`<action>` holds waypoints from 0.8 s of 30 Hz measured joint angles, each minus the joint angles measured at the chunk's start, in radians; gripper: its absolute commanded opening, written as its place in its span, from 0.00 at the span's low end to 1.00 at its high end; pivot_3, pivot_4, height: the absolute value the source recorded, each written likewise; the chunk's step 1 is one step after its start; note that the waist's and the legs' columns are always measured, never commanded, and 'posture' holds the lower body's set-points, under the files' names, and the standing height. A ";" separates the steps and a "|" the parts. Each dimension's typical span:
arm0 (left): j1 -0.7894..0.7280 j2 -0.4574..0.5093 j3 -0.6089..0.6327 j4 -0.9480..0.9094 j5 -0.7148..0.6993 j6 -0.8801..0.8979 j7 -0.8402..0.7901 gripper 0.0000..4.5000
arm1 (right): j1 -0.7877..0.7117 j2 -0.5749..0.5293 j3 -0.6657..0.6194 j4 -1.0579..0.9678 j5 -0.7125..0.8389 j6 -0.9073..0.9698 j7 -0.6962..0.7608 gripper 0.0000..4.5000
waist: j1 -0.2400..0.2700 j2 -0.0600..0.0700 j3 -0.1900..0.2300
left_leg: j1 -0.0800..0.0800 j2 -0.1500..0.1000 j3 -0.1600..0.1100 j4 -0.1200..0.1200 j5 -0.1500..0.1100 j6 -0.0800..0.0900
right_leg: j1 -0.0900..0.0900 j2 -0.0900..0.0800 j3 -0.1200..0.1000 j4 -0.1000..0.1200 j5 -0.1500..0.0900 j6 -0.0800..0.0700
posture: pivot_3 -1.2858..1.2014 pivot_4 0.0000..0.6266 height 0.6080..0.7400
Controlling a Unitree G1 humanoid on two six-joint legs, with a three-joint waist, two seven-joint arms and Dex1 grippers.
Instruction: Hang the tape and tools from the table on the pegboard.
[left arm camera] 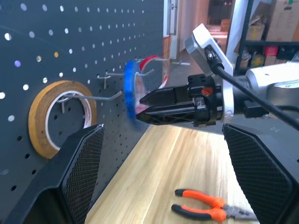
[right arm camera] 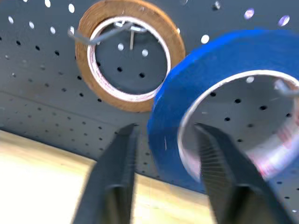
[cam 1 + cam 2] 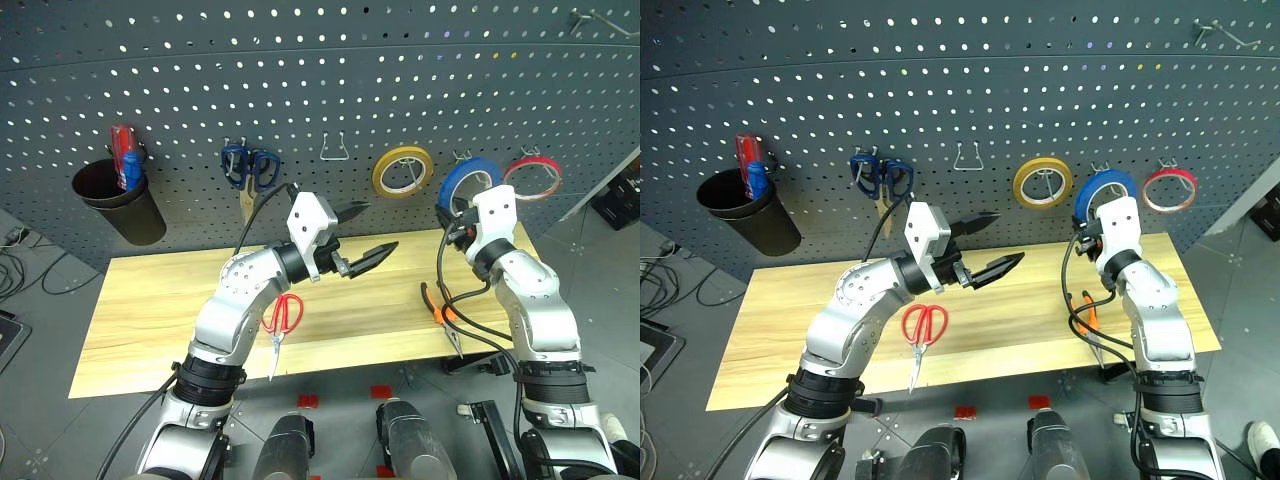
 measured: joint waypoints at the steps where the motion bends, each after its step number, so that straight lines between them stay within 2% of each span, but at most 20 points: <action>1: 0.002 0.019 0.010 0.013 0.004 -0.007 -0.002 0.95 | 0.019 0.000 0.000 -0.017 -0.001 0.009 -0.007 0.75 | 0.000 0.000 0.000 | 0.000 0.000 0.000 0.000 0.000 0.000 | 0.000 0.000 0.000 0.000 0.000 0.000 | 0.48 0.39 1.00; 4: 0.012 0.120 0.048 0.057 0.006 -0.027 -0.057 0.95 | 0.145 0.003 0.004 -0.144 -0.011 0.121 -0.046 0.98 | 0.000 0.000 0.000 | -0.001 0.001 -0.001 -0.001 0.000 0.000 | -0.001 0.001 -0.001 0.000 0.000 0.000 | 0.48 0.39 1.00; 5: 0.021 0.158 0.062 0.069 0.006 -0.030 -0.081 0.95 | 0.186 0.006 0.011 -0.181 -0.012 0.170 -0.059 0.99 | 0.000 0.000 0.000 | -0.001 0.001 -0.001 -0.001 0.000 0.000 | -0.001 0.001 -0.001 0.000 0.000 0.000 | 0.48 0.39 1.00; 8: 0.068 0.260 0.068 0.101 0.012 -0.057 -0.185 0.95 | 0.287 0.044 0.052 -0.299 -0.029 0.391 -0.125 0.99 | -0.002 0.001 0.000 | 0.000 0.002 0.000 -0.001 0.000 0.000 | -0.001 0.000 0.000 0.000 0.000 0.000 | 0.47 0.39 1.00; 10: 0.084 0.304 0.047 0.135 0.038 -0.093 -0.244 0.95 | 0.302 0.099 0.065 -0.326 -0.047 0.529 -0.182 0.99 | -0.002 0.001 0.000 | 0.000 0.001 0.000 -0.001 0.000 0.000 | -0.002 0.000 0.000 0.001 0.000 0.000 | 0.47 0.39 1.00; 14: 0.087 0.322 0.025 0.179 0.060 -0.131 -0.304 0.95 | 0.301 0.149 0.072 -0.330 -0.047 0.715 -0.233 0.99 | 0.002 0.002 0.000 | -0.001 0.000 -0.001 -0.001 0.000 0.000 | -0.002 0.000 -0.001 0.000 0.000 0.000 | 0.47 0.39 1.00; 18: 0.067 0.307 0.008 0.194 0.074 -0.150 -0.323 0.95 | 0.282 0.118 0.105 -0.224 -0.048 0.746 -0.228 0.99 | 0.000 0.001 0.000 | -0.001 -0.001 -0.001 -0.001 0.000 0.000 | -0.002 -0.001 0.000 0.000 0.000 0.000 | 0.47 0.39 1.00; 24: 0.063 0.281 -0.013 0.194 0.091 -0.160 -0.324 0.95 | 0.229 0.081 0.140 -0.061 -0.061 0.671 -0.223 0.99 | -0.006 0.002 0.000 | -0.001 0.000 0.000 -0.001 0.000 0.000 | -0.002 0.000 0.000 0.000 0.000 0.000 | 0.48 0.39 1.00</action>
